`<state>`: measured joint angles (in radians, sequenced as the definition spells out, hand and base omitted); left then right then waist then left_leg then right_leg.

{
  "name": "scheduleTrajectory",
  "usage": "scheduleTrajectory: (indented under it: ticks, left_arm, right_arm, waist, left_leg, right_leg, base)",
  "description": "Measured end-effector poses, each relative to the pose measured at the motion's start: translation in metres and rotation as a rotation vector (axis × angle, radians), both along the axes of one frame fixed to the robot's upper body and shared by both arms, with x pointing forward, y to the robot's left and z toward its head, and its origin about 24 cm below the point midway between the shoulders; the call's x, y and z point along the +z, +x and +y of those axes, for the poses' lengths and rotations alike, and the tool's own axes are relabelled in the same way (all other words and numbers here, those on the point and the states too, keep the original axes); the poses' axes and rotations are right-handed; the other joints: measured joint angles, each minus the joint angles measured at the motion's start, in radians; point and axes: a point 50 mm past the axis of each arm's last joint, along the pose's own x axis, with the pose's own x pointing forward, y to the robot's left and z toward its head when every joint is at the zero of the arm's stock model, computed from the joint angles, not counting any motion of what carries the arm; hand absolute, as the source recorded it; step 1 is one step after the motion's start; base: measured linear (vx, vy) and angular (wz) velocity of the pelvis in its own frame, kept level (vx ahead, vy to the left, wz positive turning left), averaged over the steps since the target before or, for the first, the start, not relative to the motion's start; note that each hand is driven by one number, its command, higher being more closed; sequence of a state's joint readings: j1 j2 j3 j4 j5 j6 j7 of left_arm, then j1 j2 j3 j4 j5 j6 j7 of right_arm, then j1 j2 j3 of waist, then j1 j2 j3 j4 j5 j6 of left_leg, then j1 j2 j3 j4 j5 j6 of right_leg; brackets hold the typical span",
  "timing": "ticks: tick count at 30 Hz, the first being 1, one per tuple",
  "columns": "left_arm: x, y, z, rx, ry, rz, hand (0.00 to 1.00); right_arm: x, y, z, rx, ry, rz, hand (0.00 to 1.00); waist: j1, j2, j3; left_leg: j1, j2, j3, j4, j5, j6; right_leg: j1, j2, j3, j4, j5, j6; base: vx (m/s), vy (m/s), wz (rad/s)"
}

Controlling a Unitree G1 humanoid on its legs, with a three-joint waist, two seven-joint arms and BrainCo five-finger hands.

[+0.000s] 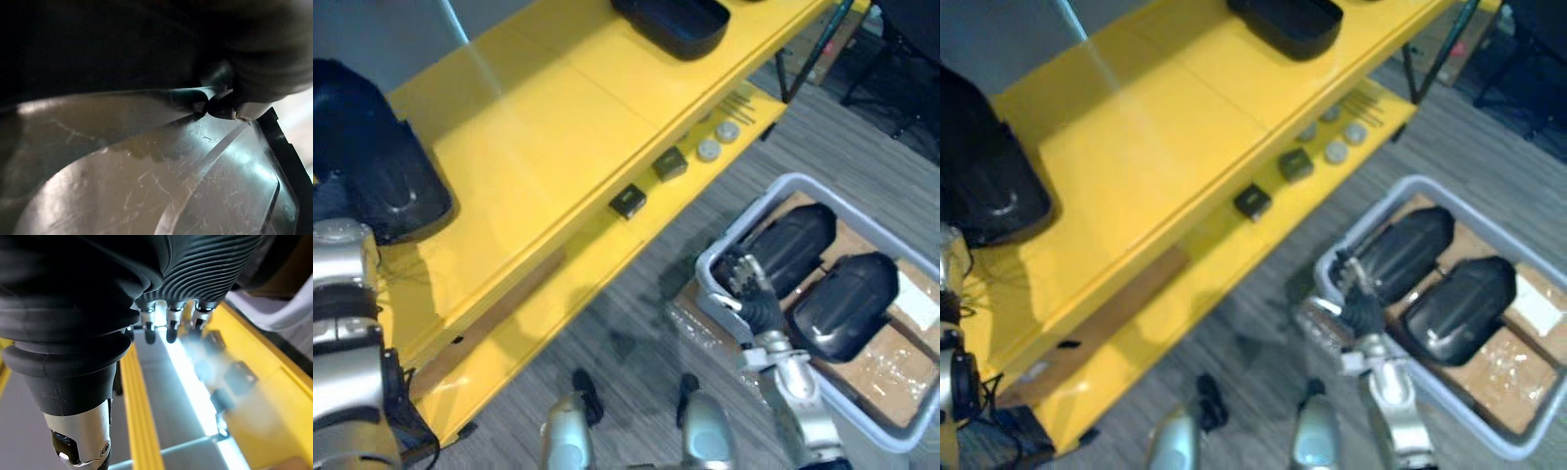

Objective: Walk over and take plastic housings, then place them on the shelf

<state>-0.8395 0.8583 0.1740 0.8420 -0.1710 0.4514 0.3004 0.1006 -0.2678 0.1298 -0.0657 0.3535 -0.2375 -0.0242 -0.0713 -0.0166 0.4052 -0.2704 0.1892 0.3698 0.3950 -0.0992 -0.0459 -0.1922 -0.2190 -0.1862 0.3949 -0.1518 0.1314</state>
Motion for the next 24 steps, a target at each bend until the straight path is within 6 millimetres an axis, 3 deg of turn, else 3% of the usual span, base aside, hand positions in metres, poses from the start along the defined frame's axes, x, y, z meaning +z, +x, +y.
scheduleTrajectory:
  ticks: [4,15,16,24]
  left_arm:
    - [0.015,0.001,0.002,-0.037,-0.017,0.007,1.0]
    - [0.012,0.005,-0.003,-0.141,-0.008,0.103,1.0]
    - [0.012,0.005,-0.003,-0.145,-0.008,0.108,0.0]
    - [-0.007,0.001,0.0,-0.161,-0.022,0.174,0.0]
  right_arm:
    - [0.009,0.008,0.005,0.002,0.032,-0.03,0.0]
    - [0.012,0.014,0.013,-0.001,0.032,-0.027,0.0]
    - [0.012,0.014,0.013,-0.001,0.038,-0.026,0.0]
    - [0.006,0.011,0.012,0.006,0.035,0.002,0.0]
  waist:
    - [-0.003,0.005,0.038]
    - [0.0,0.012,0.046]
    - [0.0,0.012,0.046]
    - [-0.012,0.019,0.045]
  left_leg:
    - [-0.031,0.011,-0.003,0.037,-0.013,0.008]
    - [-0.029,0.015,-0.003,0.036,-0.014,0.01]
    - [-0.027,0.015,-0.003,0.032,-0.014,0.01]
    - [0.029,-0.01,0.004,-0.024,-0.002,0.009]
  right_leg:
    - [-0.019,0.004,0.008,0.006,0.011,0.001]
    - [-0.014,0.007,0.008,0.002,0.016,0.001]
    - [-0.013,0.007,0.009,-0.002,0.018,0.001]
    - [0.043,-0.006,0.002,-0.054,0.031,0.012]
  base:
    - [-0.06,0.038,-0.04]
    - [-0.01,0.005,0.0]
    - [0.0,0.0,0.0]
    - [0.01,-0.003,0.02]
